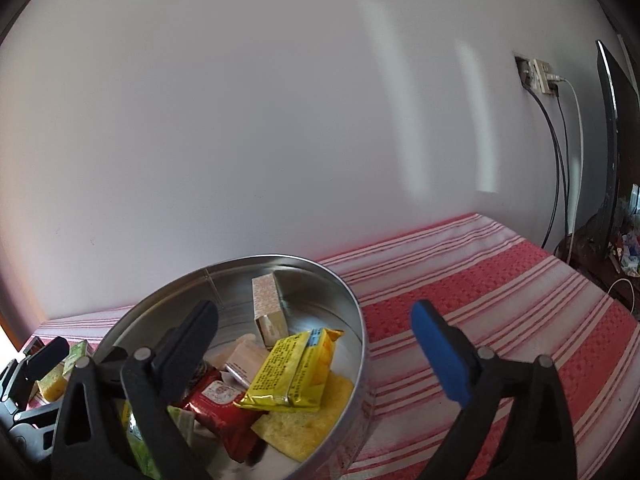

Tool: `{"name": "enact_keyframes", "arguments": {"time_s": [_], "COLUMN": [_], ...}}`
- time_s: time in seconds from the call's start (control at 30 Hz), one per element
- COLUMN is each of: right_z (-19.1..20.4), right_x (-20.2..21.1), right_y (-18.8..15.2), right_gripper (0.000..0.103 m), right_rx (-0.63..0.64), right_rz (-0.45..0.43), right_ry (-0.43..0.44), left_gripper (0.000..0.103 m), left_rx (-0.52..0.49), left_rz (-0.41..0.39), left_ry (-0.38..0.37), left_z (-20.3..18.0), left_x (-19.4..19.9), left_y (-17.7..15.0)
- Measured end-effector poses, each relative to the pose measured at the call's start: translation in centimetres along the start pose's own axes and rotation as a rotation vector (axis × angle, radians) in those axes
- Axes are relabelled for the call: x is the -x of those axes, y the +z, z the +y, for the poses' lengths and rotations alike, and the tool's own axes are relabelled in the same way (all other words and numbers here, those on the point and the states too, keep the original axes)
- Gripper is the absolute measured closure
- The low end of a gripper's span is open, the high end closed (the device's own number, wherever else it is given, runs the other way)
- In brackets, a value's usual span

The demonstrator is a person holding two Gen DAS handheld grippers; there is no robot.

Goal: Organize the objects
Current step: 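Move both tools back toward the sponge and tissue packs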

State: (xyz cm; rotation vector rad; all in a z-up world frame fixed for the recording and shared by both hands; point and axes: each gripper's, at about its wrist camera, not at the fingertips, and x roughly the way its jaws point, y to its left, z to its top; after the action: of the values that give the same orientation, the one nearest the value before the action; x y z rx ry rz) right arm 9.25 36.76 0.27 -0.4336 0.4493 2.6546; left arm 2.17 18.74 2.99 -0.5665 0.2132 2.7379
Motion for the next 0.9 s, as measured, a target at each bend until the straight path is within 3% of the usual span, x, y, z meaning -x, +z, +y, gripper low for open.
{"name": "enact_keyframes", "arguments": {"time_s": [0.13,0.27,0.47,0.57,0.67,0.9], "right_z": [-0.1,0.0,1.5,2.3,2.8,2.9], "right_x": [1.0,2.8,4.0,4.3,5.0,5.6], "right_y": [0.1,0.2,-0.1,-0.2,-0.4,-0.4], "right_gripper": [0.000,0.000,0.000,0.000,0.000,0.000], "right_rx": [-0.028,-0.032,0.041,0.074,0.088,0.072], "right_rz": [-0.056,-0.174,-0.259,-0.270,-0.307,-0.326], "right_ry": [0.010,0.002,-0.063,-0.084,-0.113,-0.169], "left_gripper": [0.013,0.013,0.008,0.008,0.002,0.001], "left_rx": [-0.014,-0.027,-0.027,-0.007,0.014,0.094], "left_rz": [-0.022,-0.094,-0.185,-0.193,-0.193,-0.127], "left_ry": [0.017,0.048,0.096,0.092,0.093,0.048], "left_z": [0.5,1.1,2.1,2.7,3.4,5.5], "left_x": [0.2,1.0,2.2,2.3,2.5,1.8], "left_y": [-0.2,-0.6,-1.0,-1.1,-1.3,-1.9]}}
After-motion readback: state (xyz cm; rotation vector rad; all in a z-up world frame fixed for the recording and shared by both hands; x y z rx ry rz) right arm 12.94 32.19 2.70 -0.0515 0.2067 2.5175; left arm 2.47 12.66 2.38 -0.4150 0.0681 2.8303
